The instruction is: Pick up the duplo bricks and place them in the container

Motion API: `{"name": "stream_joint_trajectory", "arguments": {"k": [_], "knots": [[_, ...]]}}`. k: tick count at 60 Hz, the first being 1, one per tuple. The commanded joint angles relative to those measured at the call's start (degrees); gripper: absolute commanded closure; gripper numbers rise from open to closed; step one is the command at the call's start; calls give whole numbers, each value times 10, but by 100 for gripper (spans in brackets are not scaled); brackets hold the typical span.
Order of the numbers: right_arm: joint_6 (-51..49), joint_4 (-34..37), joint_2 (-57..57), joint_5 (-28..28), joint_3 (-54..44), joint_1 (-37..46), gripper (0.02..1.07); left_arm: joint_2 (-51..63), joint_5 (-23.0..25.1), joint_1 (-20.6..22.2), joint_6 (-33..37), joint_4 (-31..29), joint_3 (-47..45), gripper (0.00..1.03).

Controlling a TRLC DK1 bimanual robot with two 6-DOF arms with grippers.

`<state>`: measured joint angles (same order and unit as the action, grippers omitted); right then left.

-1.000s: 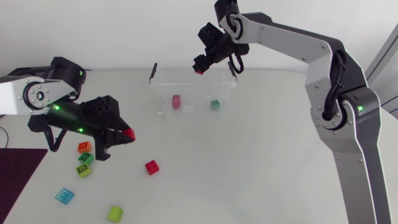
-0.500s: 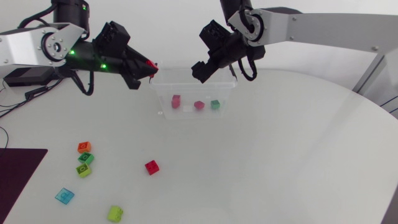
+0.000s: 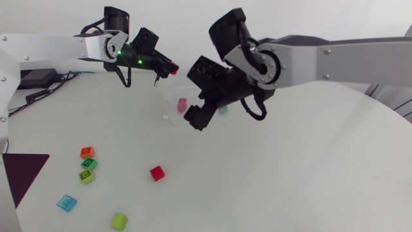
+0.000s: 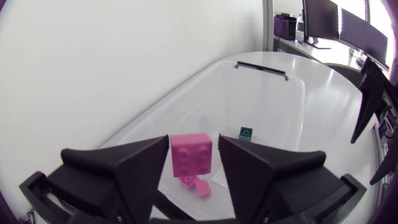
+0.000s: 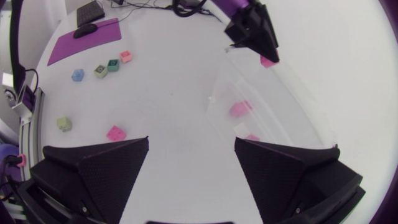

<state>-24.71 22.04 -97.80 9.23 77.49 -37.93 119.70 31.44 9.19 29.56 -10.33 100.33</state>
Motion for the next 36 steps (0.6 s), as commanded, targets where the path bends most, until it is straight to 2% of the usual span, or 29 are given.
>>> {"name": "stream_joint_trajectory", "arguments": {"k": [1, 6, 13, 19, 26, 36], "knots": [[-22, -3, 5, 5, -30, -17, 7, 5, 3, 5, -9, 7, 11, 5], [-38, 5, -2, 22, -36, -30, 7, -35, 3, -1, -5, 7, -27, 5], [-64, 21, -26, 35, -31, -53, 7, -128, 3, -24, 46, -6, -117, 5], [-88, 34, -53, 43, -20, -73, 7, -212, 8, -51, 131, -74, -195, 5], [-119, 67, -100, 45, 11, -102, 7, -308, 8, -83, 215, -113, -305, 5], [-150, 118, -158, 29, 75, -128, 7, -378, 9, -121, 338, -195, -394, 6]]}}
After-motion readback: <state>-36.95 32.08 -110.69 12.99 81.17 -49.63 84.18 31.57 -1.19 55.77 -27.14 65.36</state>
